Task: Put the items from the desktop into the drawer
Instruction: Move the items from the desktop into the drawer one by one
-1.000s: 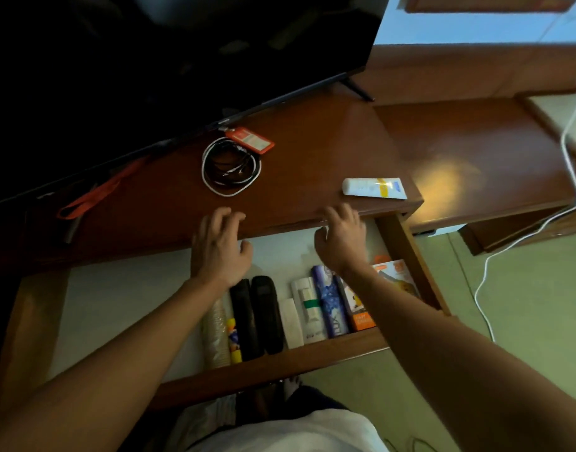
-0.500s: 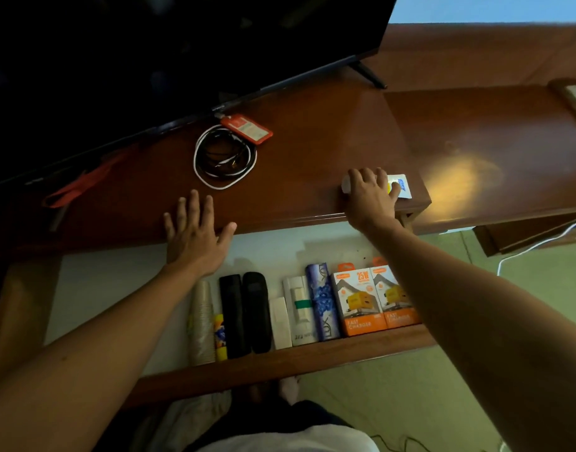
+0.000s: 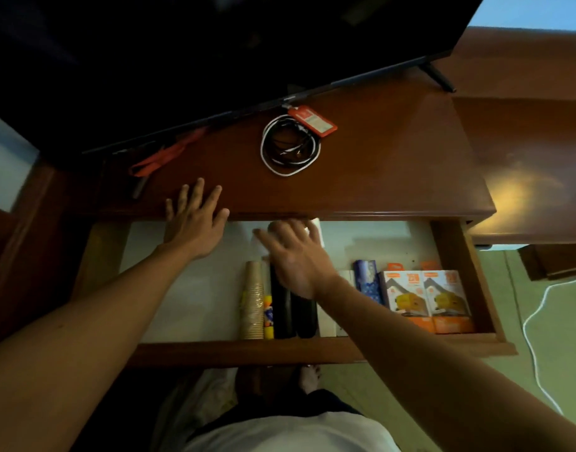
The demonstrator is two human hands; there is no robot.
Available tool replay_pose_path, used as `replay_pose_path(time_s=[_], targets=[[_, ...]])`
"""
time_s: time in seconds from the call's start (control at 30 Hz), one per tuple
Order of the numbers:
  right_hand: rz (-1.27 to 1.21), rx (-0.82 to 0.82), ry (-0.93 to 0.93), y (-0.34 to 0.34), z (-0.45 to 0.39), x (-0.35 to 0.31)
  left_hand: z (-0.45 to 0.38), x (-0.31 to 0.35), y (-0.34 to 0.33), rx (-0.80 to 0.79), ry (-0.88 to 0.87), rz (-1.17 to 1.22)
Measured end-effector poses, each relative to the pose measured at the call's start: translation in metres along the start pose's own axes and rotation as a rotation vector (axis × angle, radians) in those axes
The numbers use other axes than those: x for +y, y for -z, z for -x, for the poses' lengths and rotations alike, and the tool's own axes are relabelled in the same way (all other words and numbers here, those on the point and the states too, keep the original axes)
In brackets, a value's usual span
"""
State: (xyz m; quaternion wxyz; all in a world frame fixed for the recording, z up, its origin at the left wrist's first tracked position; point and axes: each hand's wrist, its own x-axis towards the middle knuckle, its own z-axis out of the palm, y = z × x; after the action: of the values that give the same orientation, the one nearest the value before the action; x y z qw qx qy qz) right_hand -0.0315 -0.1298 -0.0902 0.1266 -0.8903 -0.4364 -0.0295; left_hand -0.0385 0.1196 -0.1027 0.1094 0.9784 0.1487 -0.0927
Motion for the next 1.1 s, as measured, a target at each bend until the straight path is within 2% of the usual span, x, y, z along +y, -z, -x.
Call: replay_pose_path(time_s=[0.13, 0.27, 0.47, 0.67, 0.97, 1.03, 1.1], targets=[[-0.026, -0.132, 0.300, -0.036, 0.007, -0.048, 0.006, -0.030, -0.001, 0.017, -0.054, 0.002], [-0.014, -0.220, 0.399, -0.061, -0.001, -0.078, 0.007, -0.041, -0.002, 0.031, -0.088, 0.019], [0.049, -0.479, 0.487, -0.075, -0.027, -0.091, 0.007, -0.039, -0.005, 0.038, -0.093, 0.040], [0.140, -0.696, 0.498, -0.083, -0.034, -0.090, 0.007, -0.040, -0.010, 0.057, -0.127, -0.003], [0.117, -0.969, 0.428, -0.077, -0.046, -0.095, 0.006, -0.043, -0.011, 0.042, -0.151, -0.059], [0.025, -0.954, 0.335, -0.075, -0.047, -0.094, 0.006, -0.043, -0.011, 0.042, -0.153, -0.060], [-0.068, -0.791, 0.208, -0.078, -0.048, -0.092, 0.007, -0.043, -0.011, 0.044, -0.151, -0.061]])
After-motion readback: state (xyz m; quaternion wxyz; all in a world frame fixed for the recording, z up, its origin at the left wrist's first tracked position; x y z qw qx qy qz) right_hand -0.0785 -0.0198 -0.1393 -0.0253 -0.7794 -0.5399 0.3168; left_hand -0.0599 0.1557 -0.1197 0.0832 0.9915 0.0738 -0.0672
